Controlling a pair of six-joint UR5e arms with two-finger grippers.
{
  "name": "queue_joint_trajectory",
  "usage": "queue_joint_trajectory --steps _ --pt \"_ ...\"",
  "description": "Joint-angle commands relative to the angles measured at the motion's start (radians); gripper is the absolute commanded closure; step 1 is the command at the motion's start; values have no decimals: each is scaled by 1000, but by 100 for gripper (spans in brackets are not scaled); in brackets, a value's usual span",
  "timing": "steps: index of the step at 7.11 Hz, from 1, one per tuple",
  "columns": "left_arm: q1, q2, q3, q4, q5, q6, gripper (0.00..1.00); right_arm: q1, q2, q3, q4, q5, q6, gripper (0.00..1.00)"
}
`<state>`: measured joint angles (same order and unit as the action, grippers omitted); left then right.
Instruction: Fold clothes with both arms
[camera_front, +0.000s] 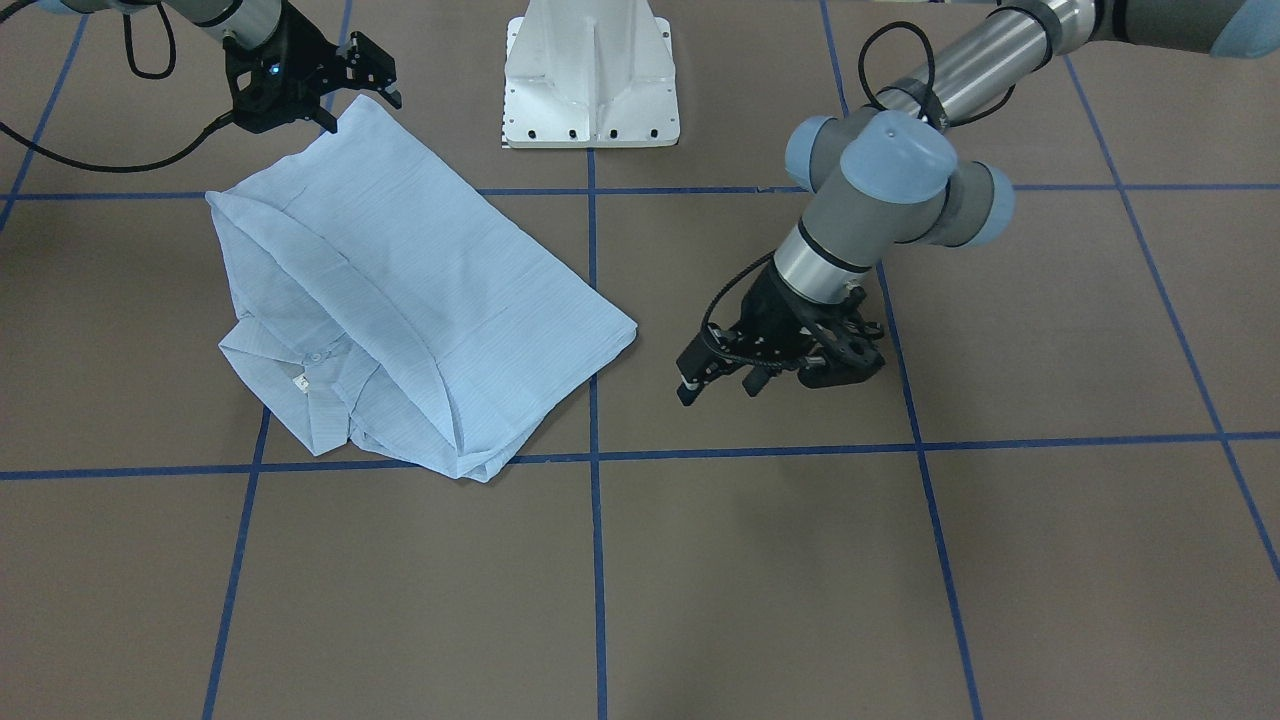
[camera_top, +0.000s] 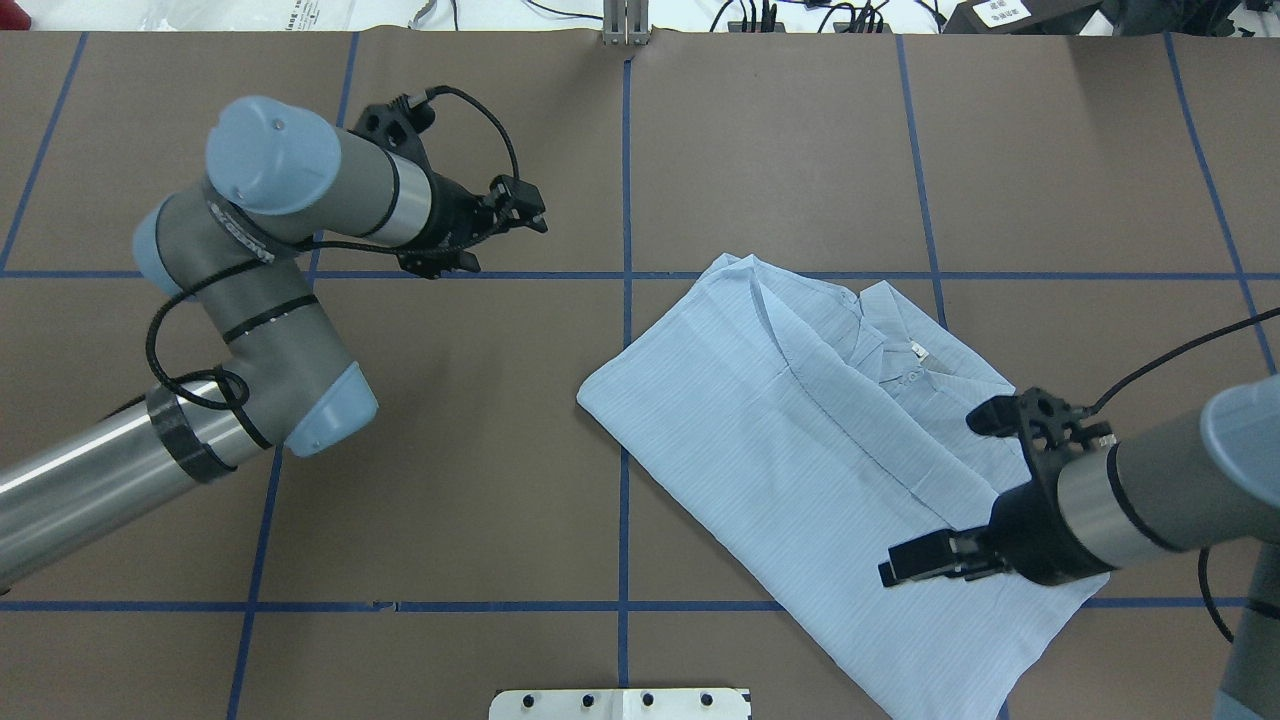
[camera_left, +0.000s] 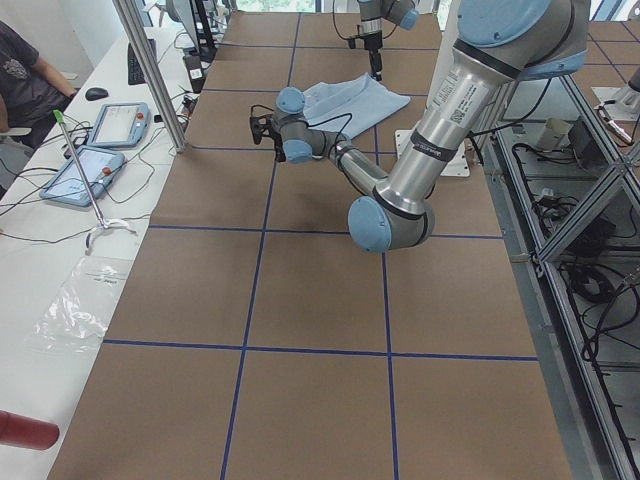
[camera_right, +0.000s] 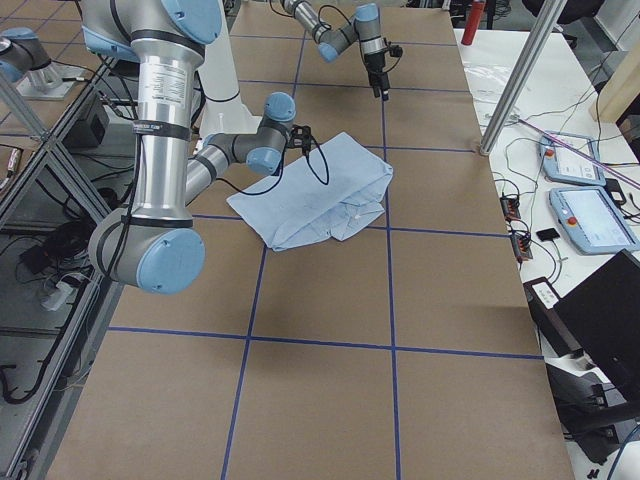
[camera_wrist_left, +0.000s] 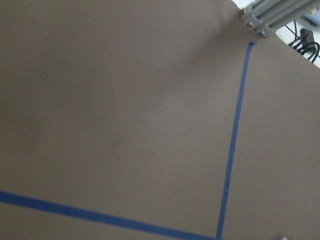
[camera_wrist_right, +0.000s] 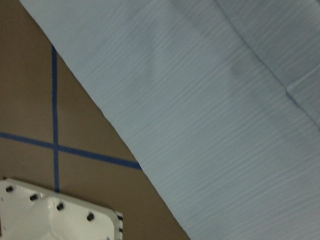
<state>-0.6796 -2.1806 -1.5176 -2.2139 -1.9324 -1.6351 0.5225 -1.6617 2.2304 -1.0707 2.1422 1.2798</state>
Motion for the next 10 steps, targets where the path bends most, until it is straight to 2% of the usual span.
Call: queue_joint_trajectory --steps 1,2,4,8,9,10 --pt "125 -27 -33 86 67 -106 2 147 58 -5 0 -2 0 0" --pt "155 -56 -35 147 76 -133 4 171 75 -14 0 -2 0 0" --pt "221 -82 -1 158 143 -153 6 175 99 -37 0 -16 0 0" --pt "248 -85 46 158 151 -152 9 182 105 -40 -2 -13 1 0" --pt "249 -85 46 157 151 -150 16 186 105 -41 -2 -13 1 0" --pt "249 -87 46 157 151 -150 31 194 105 -41 -3 -7 0 0"
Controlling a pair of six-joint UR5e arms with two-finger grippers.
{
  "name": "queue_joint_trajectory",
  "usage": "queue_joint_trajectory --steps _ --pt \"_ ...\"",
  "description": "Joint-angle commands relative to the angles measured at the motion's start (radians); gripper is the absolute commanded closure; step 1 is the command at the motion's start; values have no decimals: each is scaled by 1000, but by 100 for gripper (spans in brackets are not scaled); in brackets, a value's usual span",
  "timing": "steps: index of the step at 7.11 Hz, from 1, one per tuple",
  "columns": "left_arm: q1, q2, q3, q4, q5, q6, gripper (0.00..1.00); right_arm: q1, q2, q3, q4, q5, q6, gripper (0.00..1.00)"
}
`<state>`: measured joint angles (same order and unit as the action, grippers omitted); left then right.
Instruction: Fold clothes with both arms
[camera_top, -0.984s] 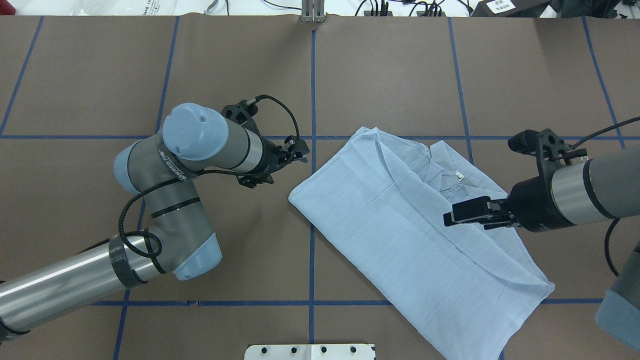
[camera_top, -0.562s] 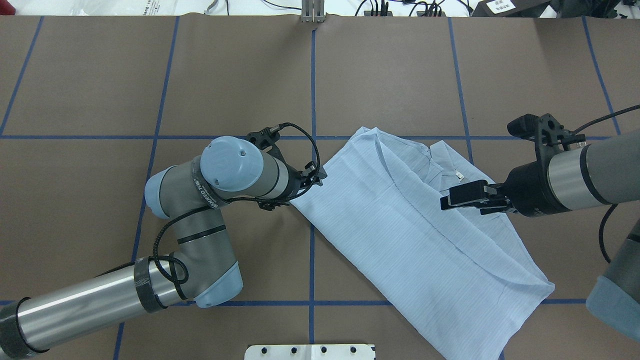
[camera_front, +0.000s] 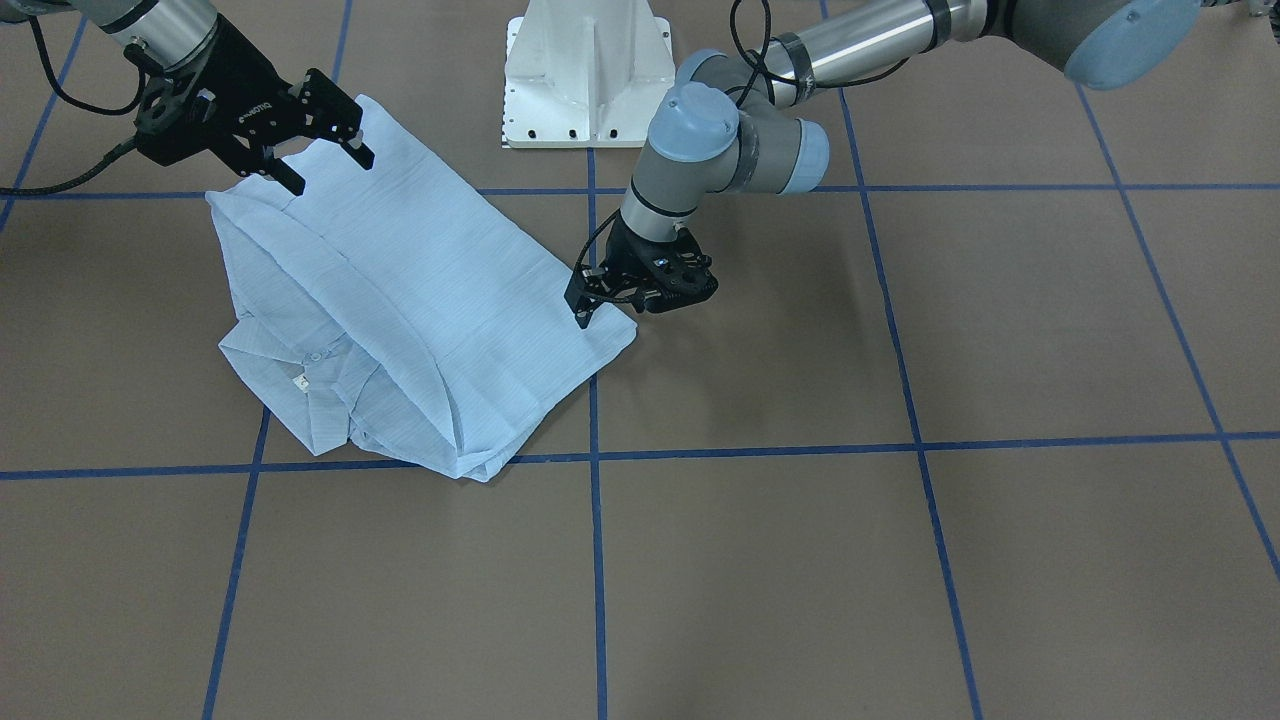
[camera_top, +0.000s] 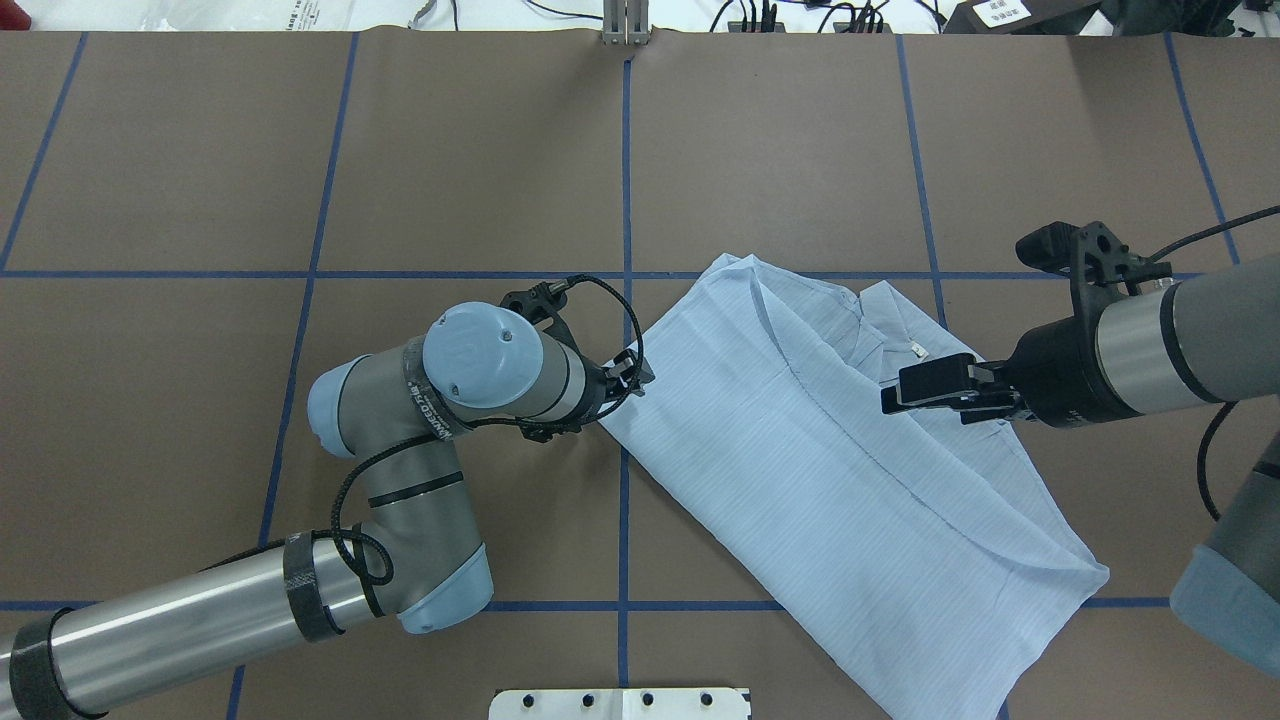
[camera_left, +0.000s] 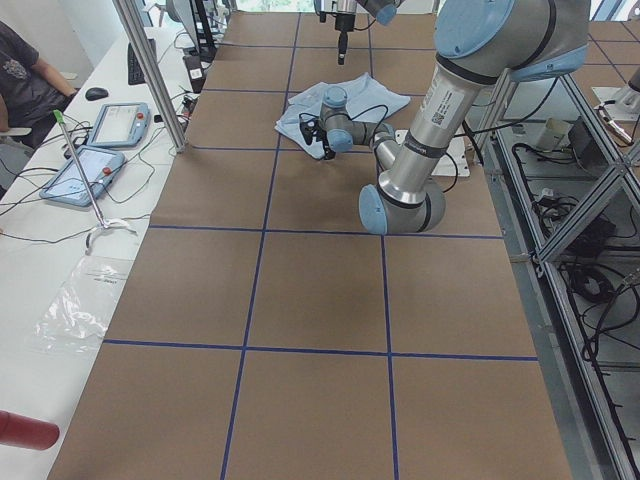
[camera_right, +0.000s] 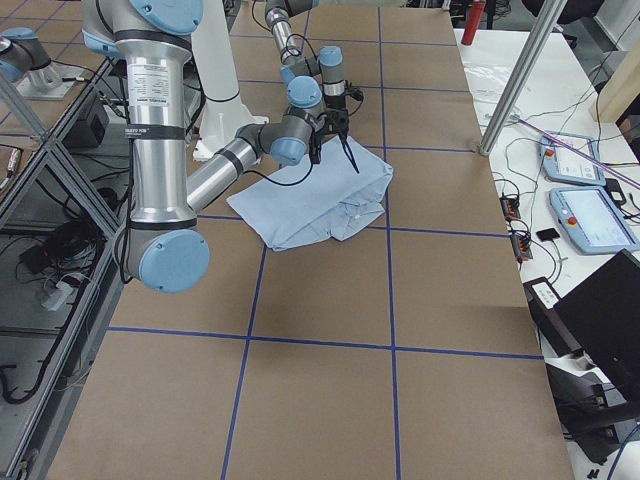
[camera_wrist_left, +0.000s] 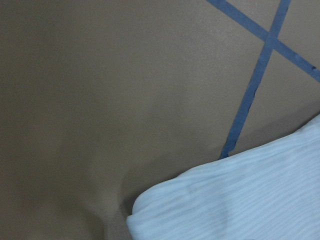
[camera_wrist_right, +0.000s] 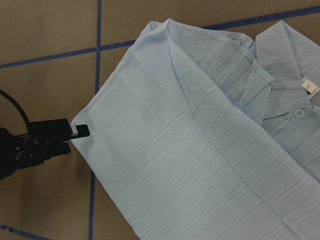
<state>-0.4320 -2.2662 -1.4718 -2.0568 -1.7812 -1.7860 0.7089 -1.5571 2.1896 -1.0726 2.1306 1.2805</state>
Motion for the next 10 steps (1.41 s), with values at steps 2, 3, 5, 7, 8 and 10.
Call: queue_joint_trajectory --steps 2,3,5,7,8,10 --pt "1 -1 1 0 0 8 69 15 0 -7 -1 6 -1 0" --pt "-1 0 1 1 -1 13 100 18 0 -7 -1 6 -1 0" --pt "-8 16 -42 9 -6 16 100 24 -1 -8 -1 0 -1 0" --pt "-51 59 -163 174 -7 20 100 29 0 -13 0 -4 -1 0" --pt "-86 57 -179 235 -4 25 100 30 2 -17 0 -6 -1 0" --pt "-181 57 -145 239 0 149 100 34 18 -28 0 -8 -1 0"
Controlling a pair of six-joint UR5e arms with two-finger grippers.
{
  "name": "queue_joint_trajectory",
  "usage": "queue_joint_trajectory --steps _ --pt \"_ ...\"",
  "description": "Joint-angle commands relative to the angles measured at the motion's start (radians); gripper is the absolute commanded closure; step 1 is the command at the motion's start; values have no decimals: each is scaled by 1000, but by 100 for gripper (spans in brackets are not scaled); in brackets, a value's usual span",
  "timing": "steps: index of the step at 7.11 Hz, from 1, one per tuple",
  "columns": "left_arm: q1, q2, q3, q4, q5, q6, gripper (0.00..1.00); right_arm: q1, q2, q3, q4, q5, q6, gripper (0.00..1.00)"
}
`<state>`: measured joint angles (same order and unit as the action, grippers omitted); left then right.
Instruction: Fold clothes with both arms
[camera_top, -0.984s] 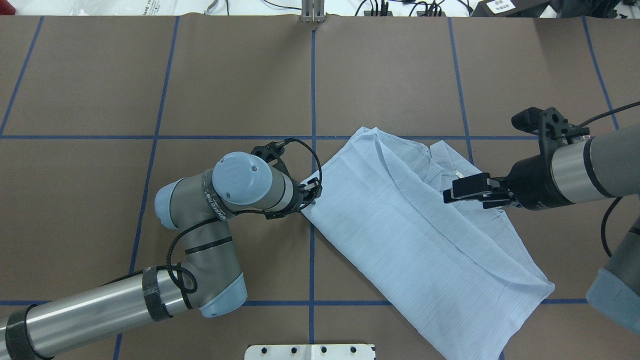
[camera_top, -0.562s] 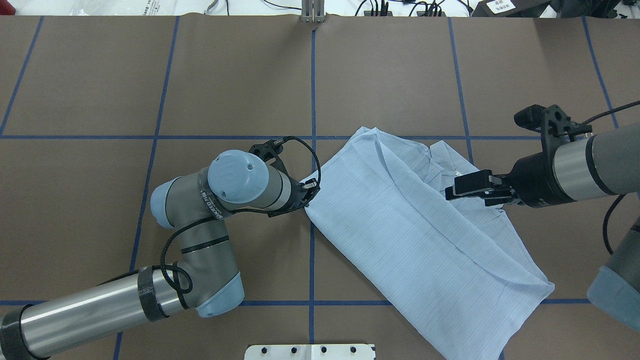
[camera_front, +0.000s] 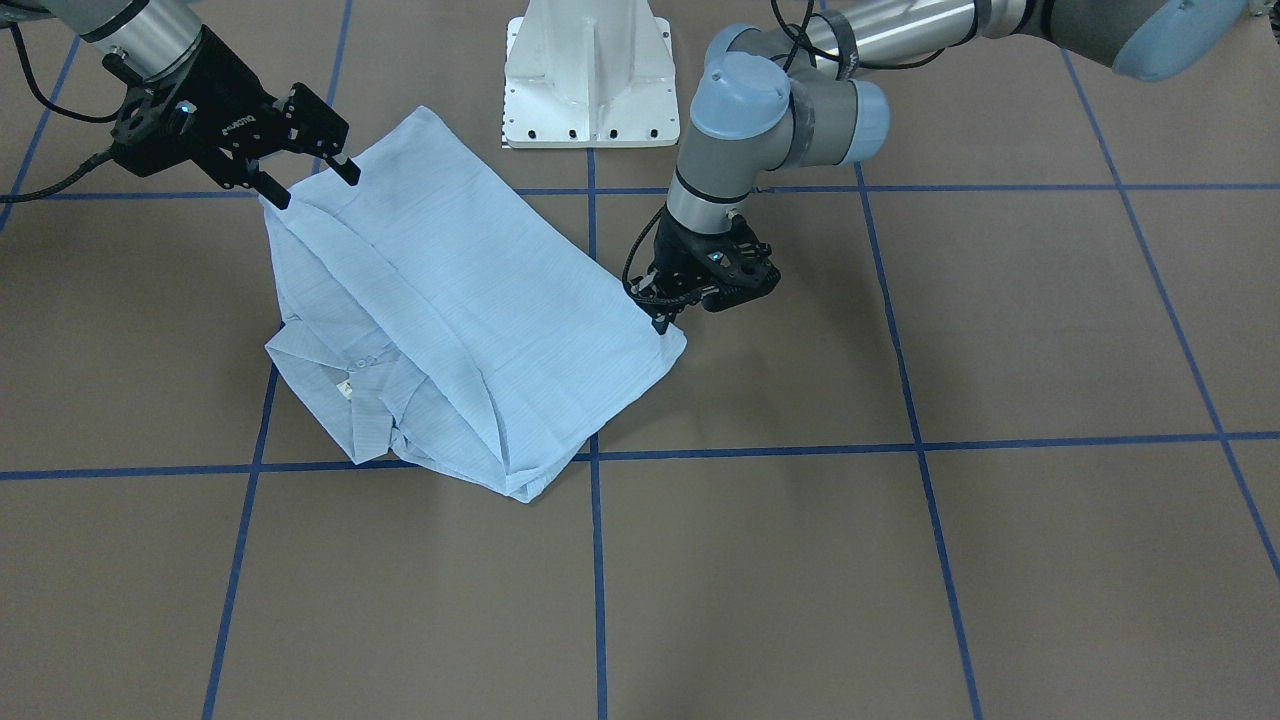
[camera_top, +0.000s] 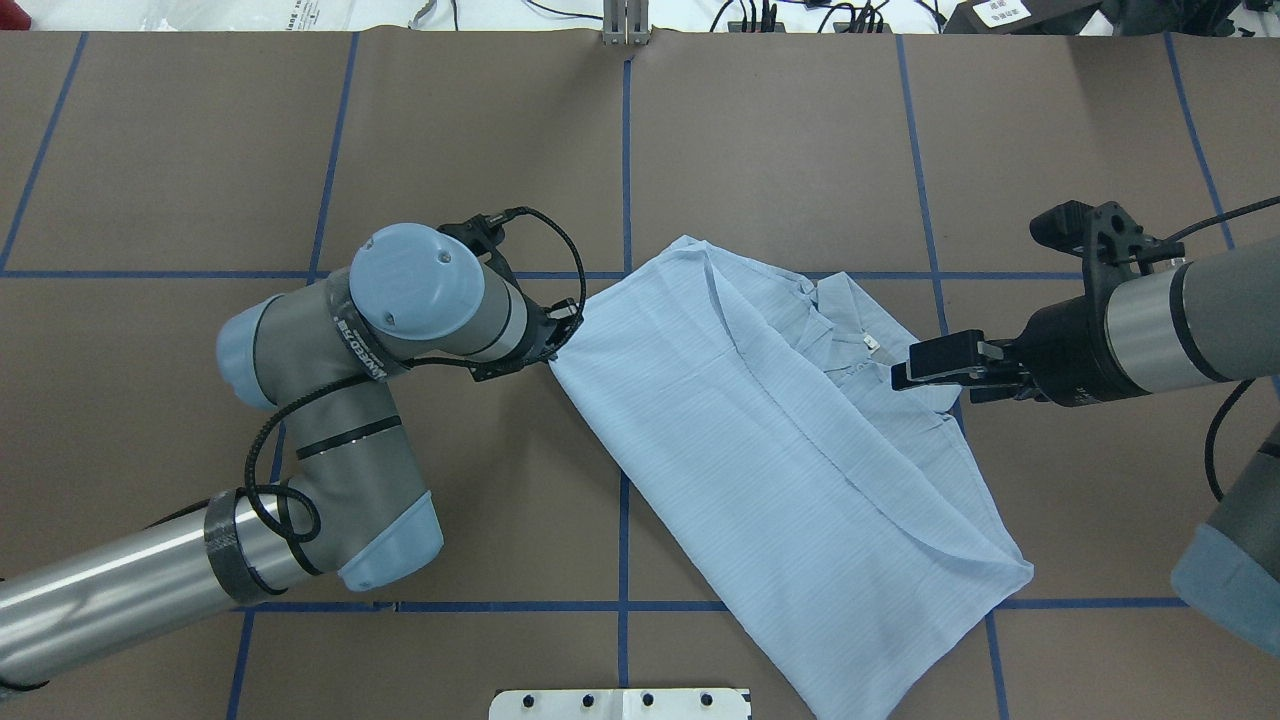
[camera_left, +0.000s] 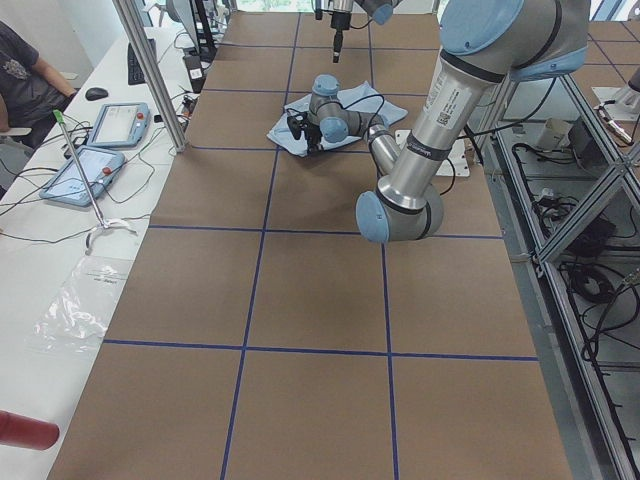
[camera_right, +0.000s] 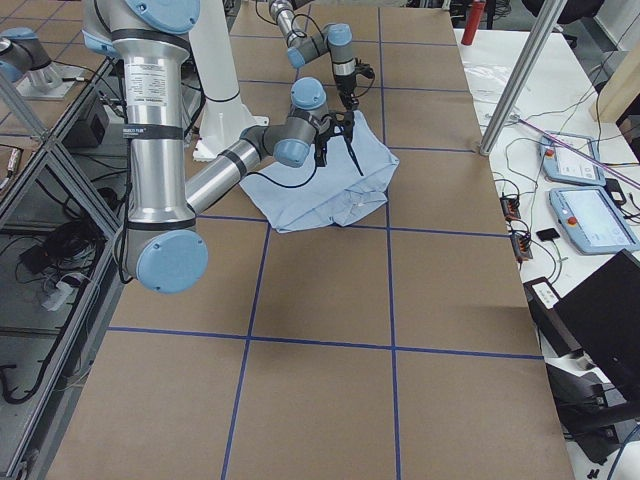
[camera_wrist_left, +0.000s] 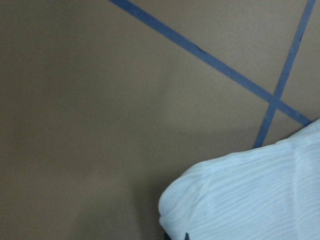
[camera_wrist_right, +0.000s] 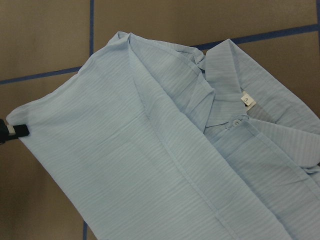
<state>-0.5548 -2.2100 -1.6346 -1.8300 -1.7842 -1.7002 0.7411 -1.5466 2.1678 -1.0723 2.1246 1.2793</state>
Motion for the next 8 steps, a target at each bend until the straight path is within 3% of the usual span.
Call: queue_joint_trajectory --steps 1,2,3,5,8 --pt "-106 -7 65 2 21 106 100 1 16 -6 0 -5 2 0" --pt "-122 -51 169 -9 108 188 100 3 40 -17 -3 -8 2 0" --pt "-151 -104 299 -106 121 195 100 3 43 -23 -3 -9 3 0" --pt "-158 -291 656 -376 153 202 100 9 45 -28 -3 -11 3 0" --pt "-174 -330 796 -555 224 241 100 9 46 -37 -5 -21 3 0"
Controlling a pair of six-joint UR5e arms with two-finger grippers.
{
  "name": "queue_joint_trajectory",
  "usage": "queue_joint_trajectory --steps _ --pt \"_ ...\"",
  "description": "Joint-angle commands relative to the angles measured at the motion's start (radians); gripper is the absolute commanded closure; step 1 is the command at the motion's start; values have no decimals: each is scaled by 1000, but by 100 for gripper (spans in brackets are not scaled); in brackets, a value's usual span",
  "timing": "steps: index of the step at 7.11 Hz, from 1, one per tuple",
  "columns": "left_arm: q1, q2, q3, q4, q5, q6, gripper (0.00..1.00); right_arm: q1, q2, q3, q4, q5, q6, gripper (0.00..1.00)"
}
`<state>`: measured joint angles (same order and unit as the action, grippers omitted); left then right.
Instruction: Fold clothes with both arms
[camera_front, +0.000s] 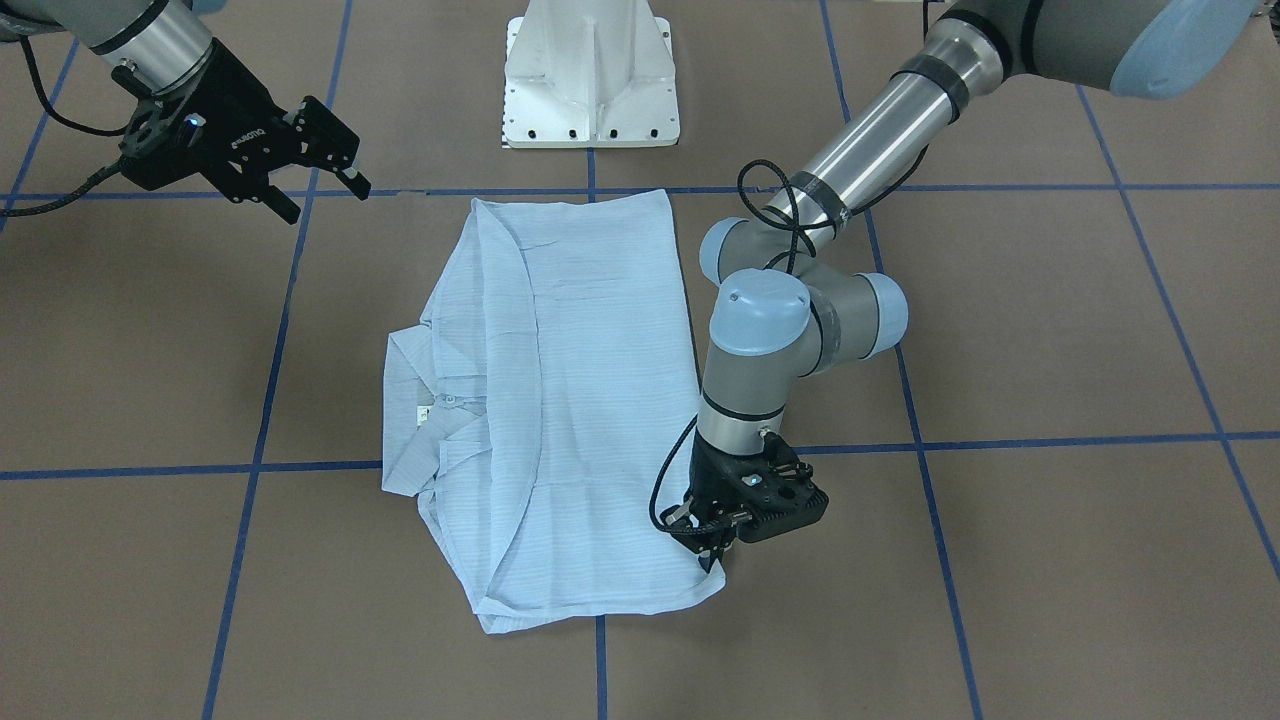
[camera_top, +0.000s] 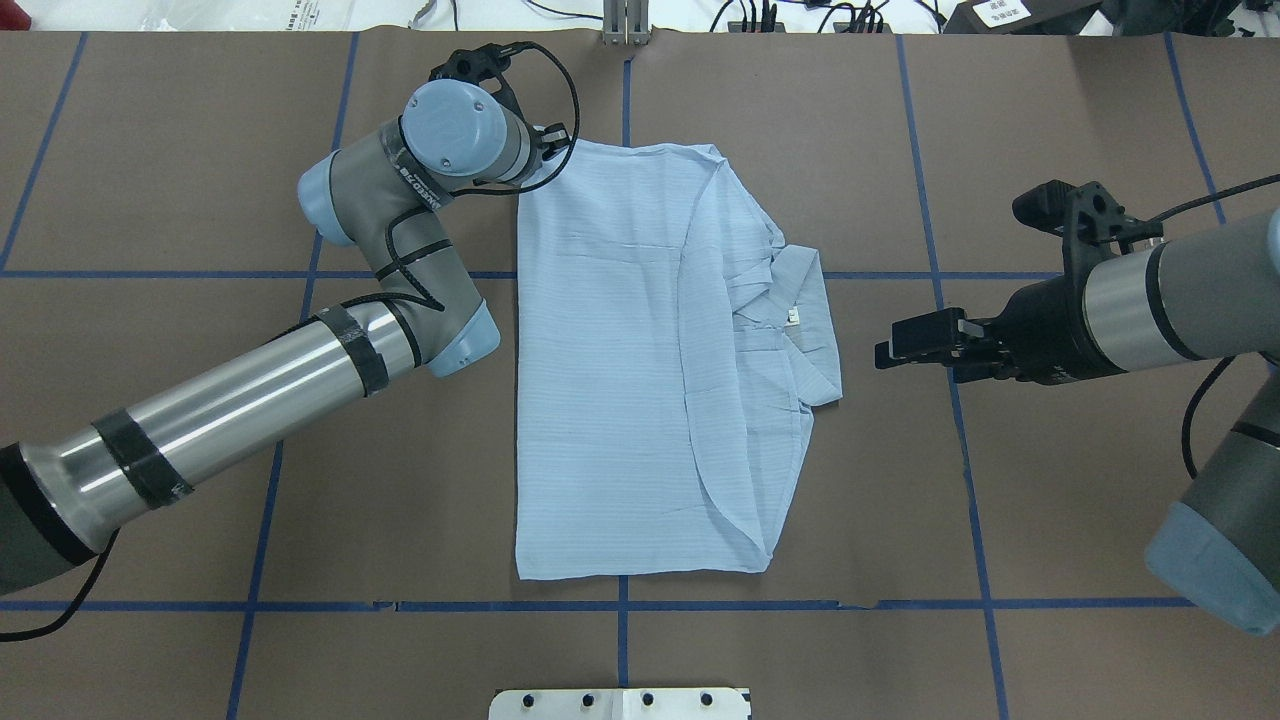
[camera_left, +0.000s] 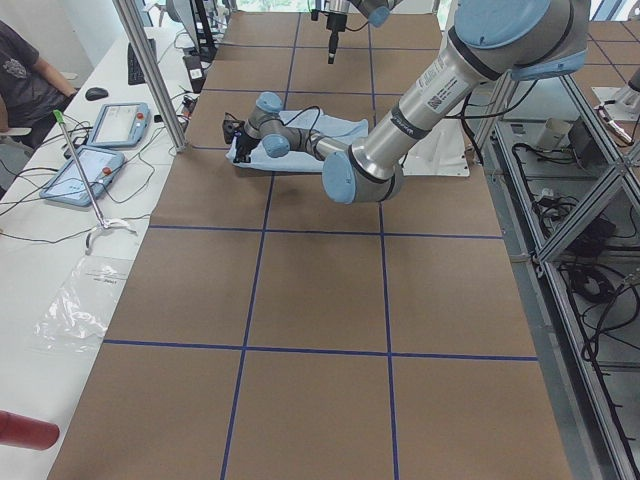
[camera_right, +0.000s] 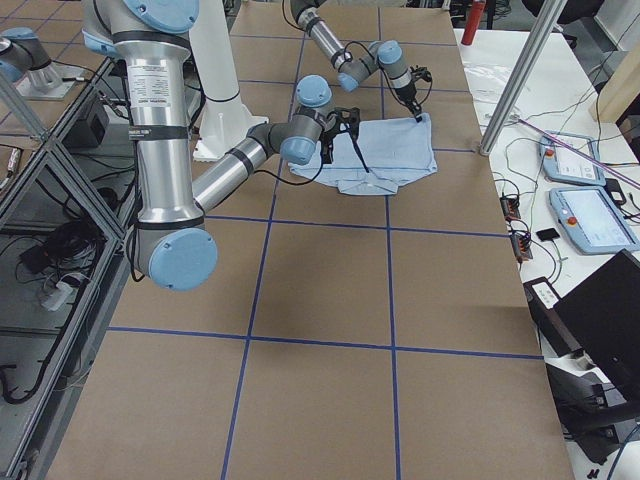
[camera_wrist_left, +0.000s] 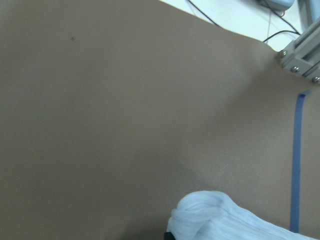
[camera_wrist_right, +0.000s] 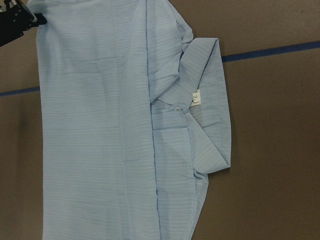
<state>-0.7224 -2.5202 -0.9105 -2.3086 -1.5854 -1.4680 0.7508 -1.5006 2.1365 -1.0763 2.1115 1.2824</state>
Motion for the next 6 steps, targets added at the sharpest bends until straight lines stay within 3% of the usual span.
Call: queue_joint_trajectory --steps 1,2,3,4,6 --pt "-15 -19 79 -75 31 27 100 -2 0 -12 -1 -13 0 0" --pt "-22 -15 79 -77 30 34 100 -4 0 -23 -2 -16 -2 0" --pt "-28 -14 78 -75 30 37 63 -24 0 -24 -2 -34 -2 0" --pt "-31 -8 67 -75 30 61 1 -45 2 -30 -2 -68 -3 0" --pt "-69 33 -37 -57 -20 89 0 -76 38 -59 -7 -119 -14 0"
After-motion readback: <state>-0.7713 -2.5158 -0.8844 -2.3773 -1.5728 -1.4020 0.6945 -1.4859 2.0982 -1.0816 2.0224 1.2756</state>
